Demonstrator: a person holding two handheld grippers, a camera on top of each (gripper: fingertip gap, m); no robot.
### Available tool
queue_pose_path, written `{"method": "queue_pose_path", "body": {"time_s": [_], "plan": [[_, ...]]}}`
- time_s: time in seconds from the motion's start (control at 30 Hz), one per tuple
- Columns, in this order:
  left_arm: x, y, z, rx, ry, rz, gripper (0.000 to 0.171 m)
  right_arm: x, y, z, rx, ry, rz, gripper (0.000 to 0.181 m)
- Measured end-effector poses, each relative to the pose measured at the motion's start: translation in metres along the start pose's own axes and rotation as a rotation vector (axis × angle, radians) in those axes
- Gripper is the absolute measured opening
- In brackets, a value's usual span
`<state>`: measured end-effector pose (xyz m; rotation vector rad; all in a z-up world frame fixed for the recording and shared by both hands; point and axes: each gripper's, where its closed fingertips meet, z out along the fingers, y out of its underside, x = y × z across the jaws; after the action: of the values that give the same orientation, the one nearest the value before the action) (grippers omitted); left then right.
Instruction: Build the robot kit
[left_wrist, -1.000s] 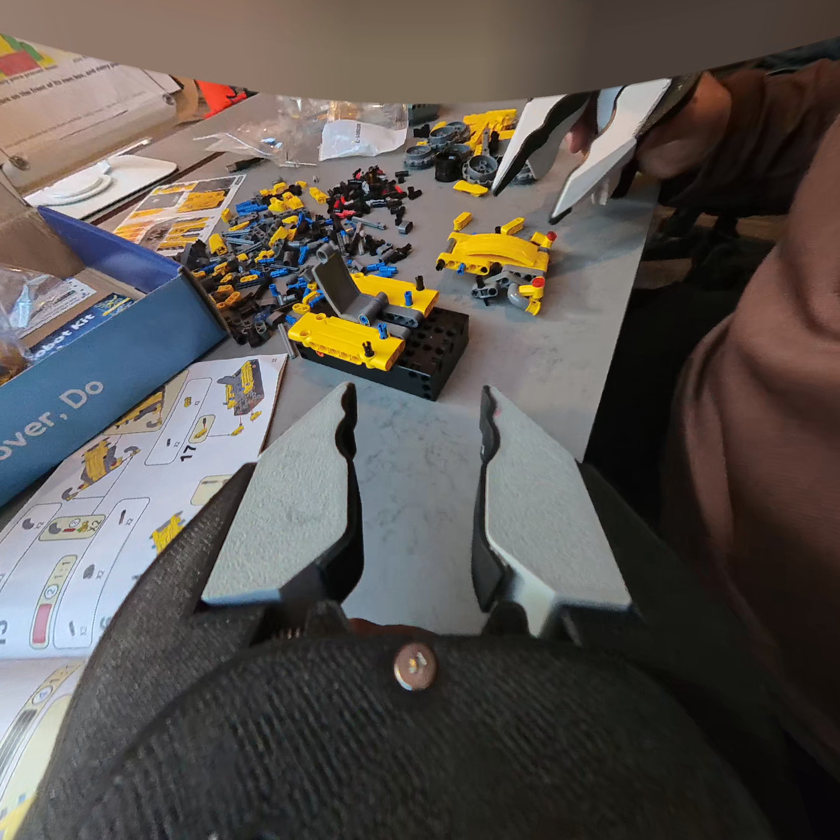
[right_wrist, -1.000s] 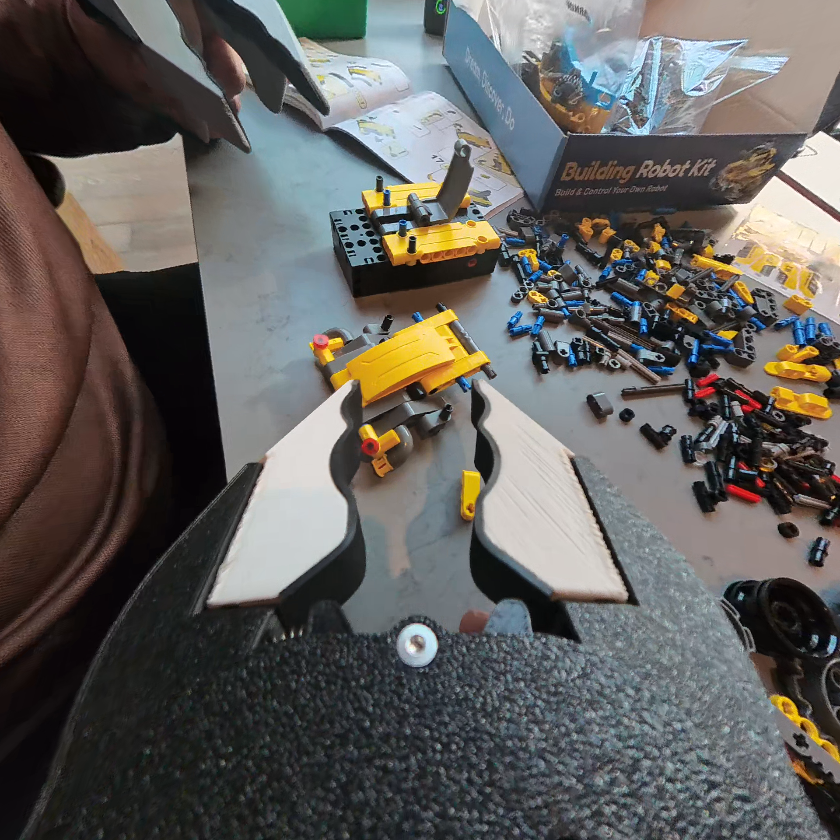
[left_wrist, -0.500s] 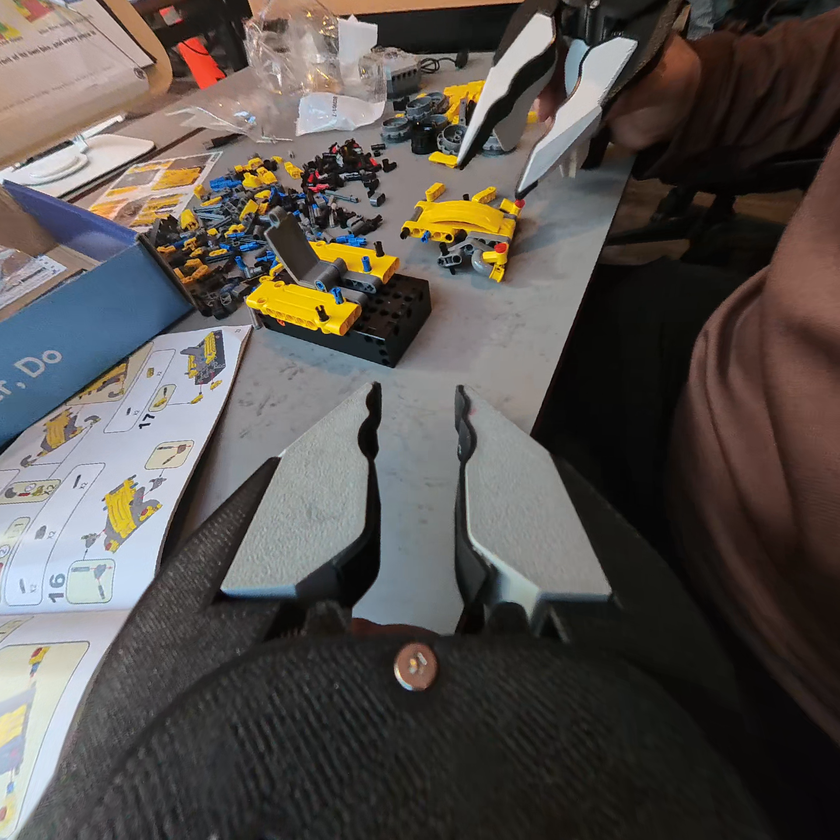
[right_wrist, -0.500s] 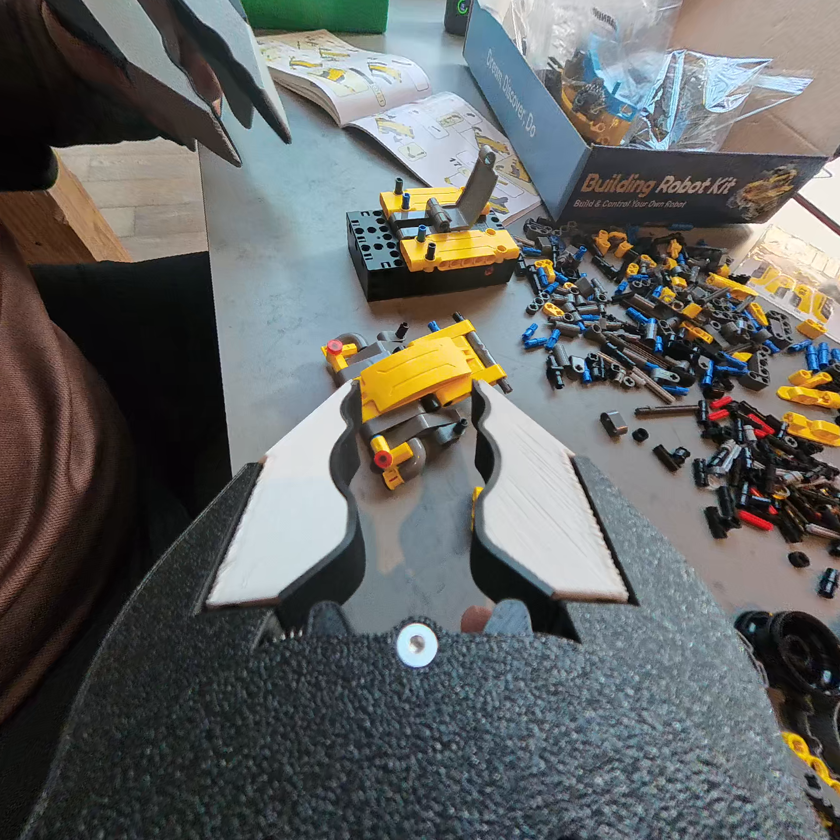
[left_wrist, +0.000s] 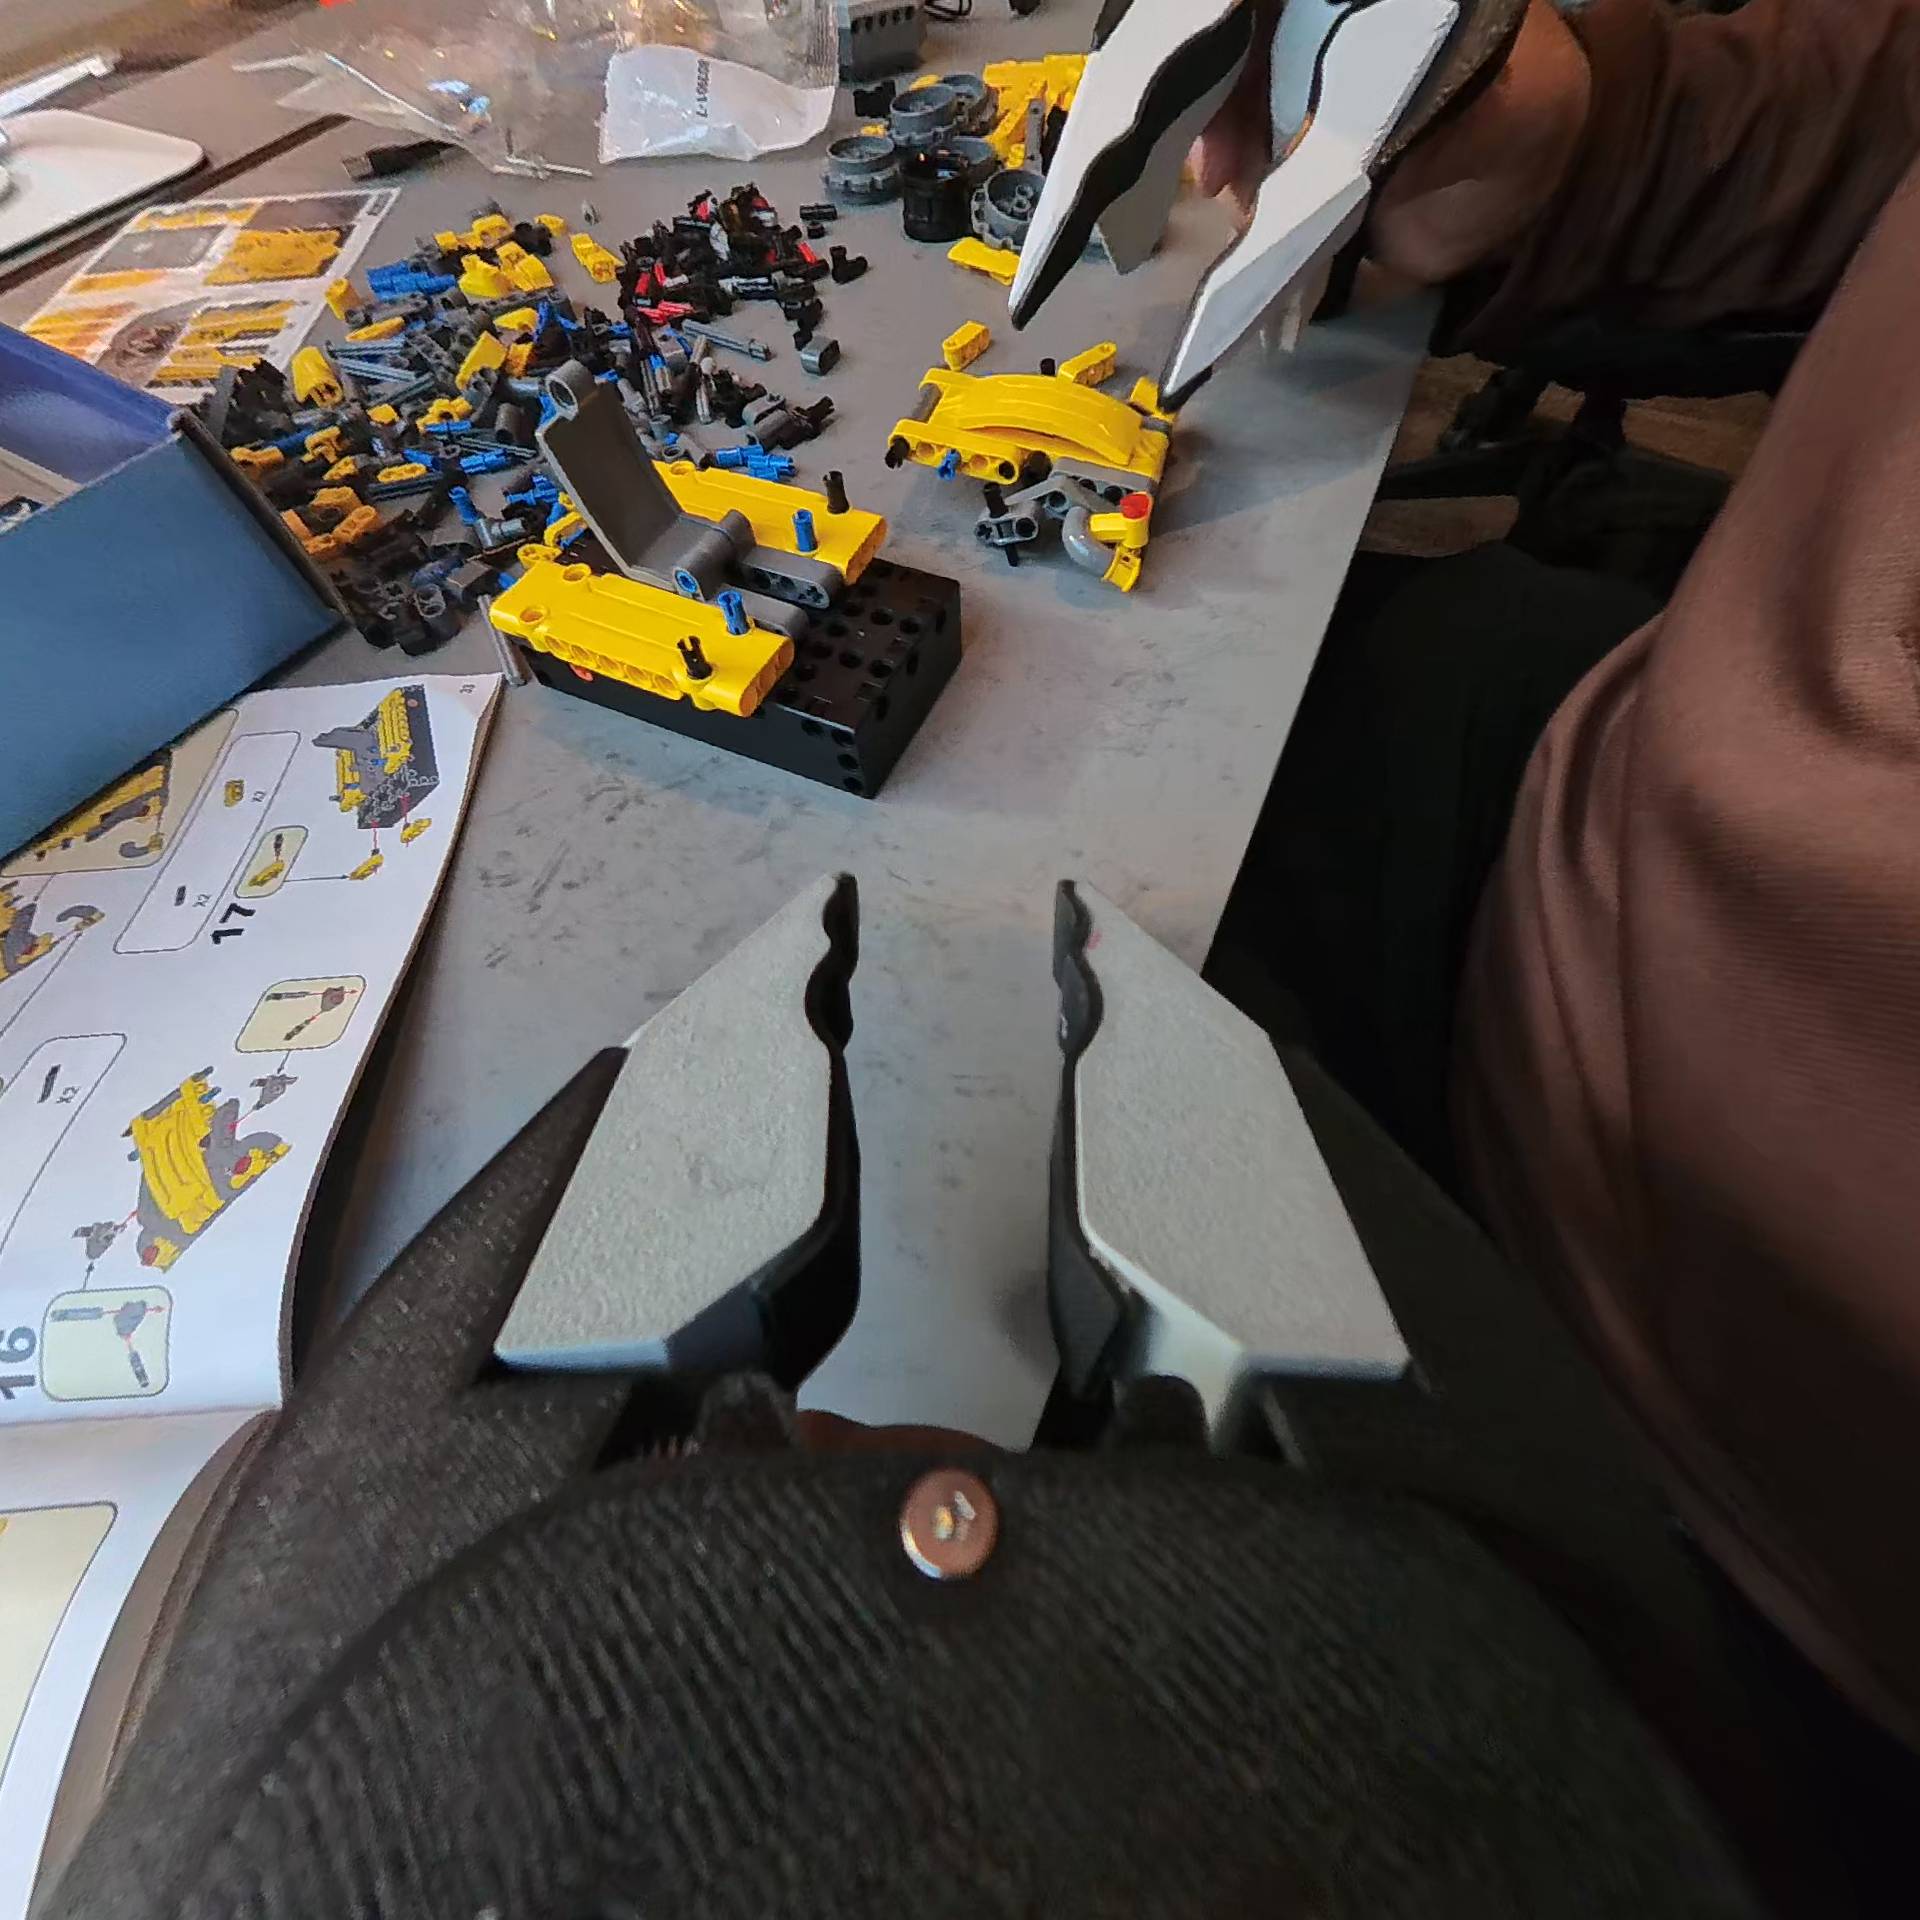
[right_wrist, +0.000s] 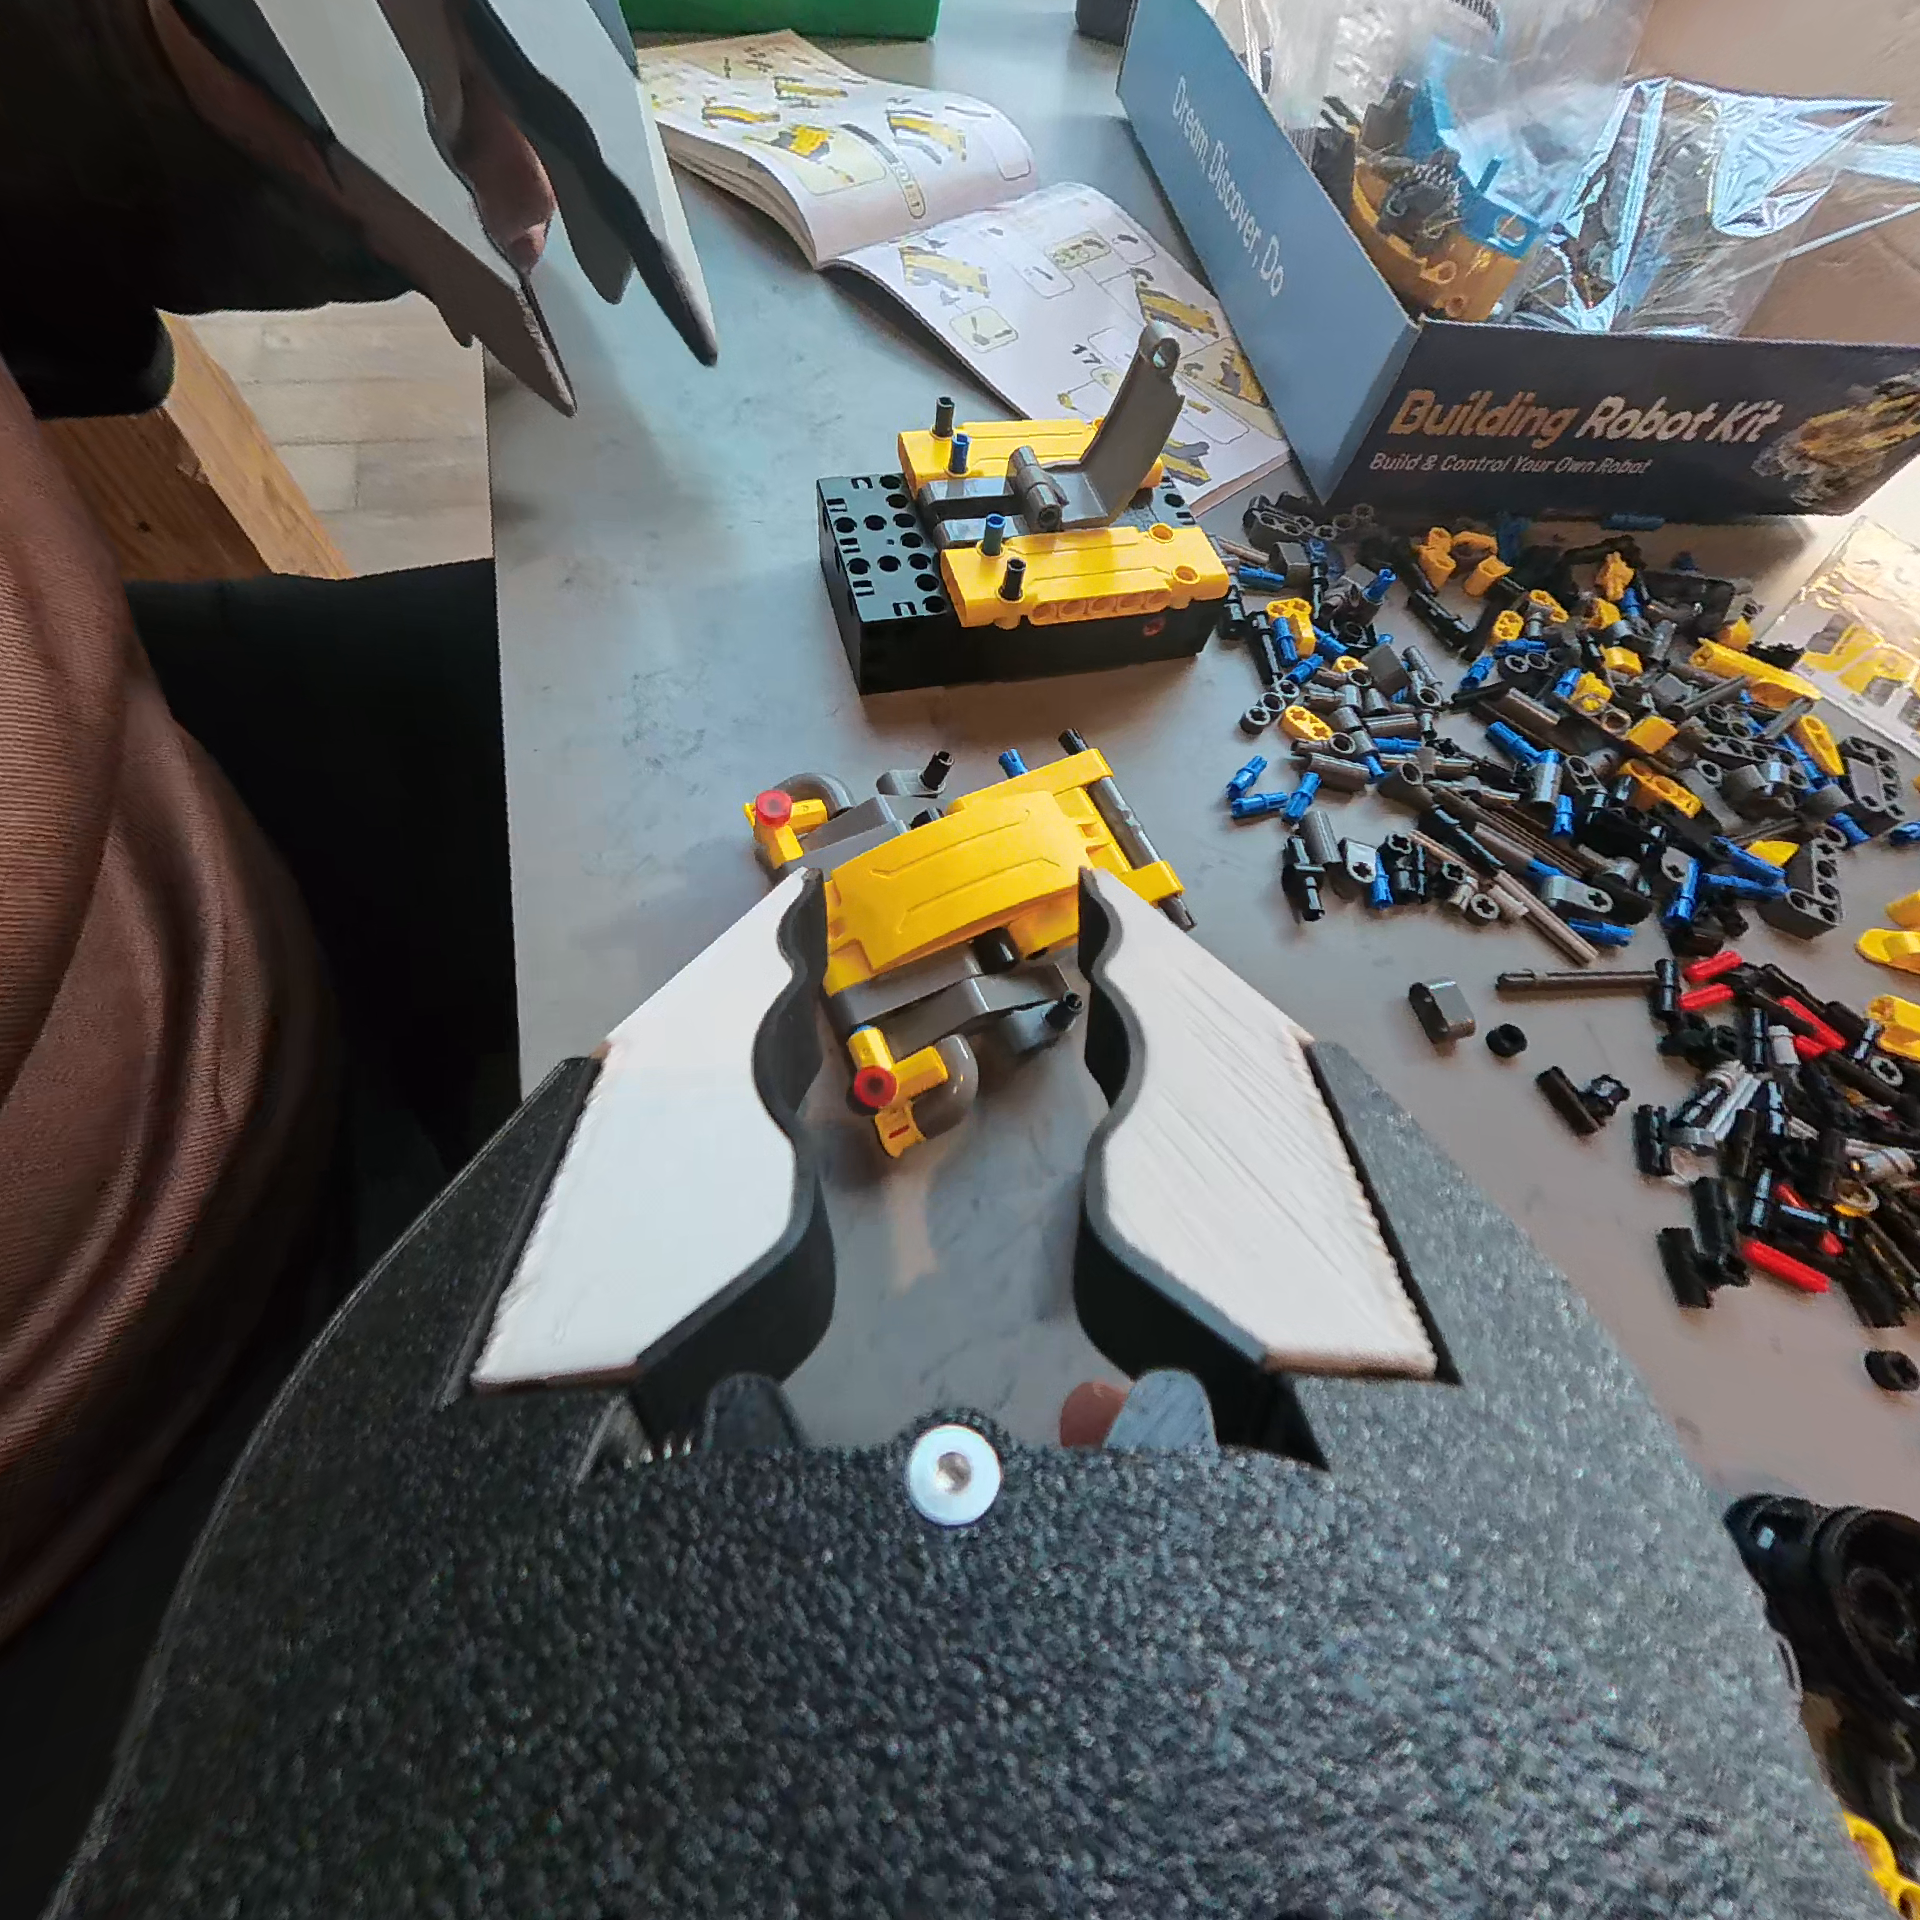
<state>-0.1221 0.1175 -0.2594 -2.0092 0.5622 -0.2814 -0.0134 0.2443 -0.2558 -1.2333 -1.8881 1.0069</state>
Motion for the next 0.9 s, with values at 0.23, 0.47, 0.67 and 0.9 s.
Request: {"method": "queue_pose_path", "body": {"time_s": [0.23,0.47,0.67,0.9], "plan": [[0.0008,0.0001,0.0006,-0.005,0.027,-0.026,0.029,0.0000,-0.0026,0.0004,0.016,-0.017,0.003,0.045],[0.0017,0.0031,0.0031,-0.029,0.015,-0.002,0.028,-0.0016,-0.0008,0.0026,-0.002,-0.026,-0.007,0.044],[0.0009,0.0024,0.0028,-0.024,0.014,-0.009,0.026,-0.0015,0.0000,0.0037,-0.009,-0.024,-0.011,0.044],[0.0001,0.0059,0.0055,-0.051,-0.040,0.050,0.026,-0.0007,0.0001,0.0057,-0.015,-0.015,-0.029,0.044]]}}
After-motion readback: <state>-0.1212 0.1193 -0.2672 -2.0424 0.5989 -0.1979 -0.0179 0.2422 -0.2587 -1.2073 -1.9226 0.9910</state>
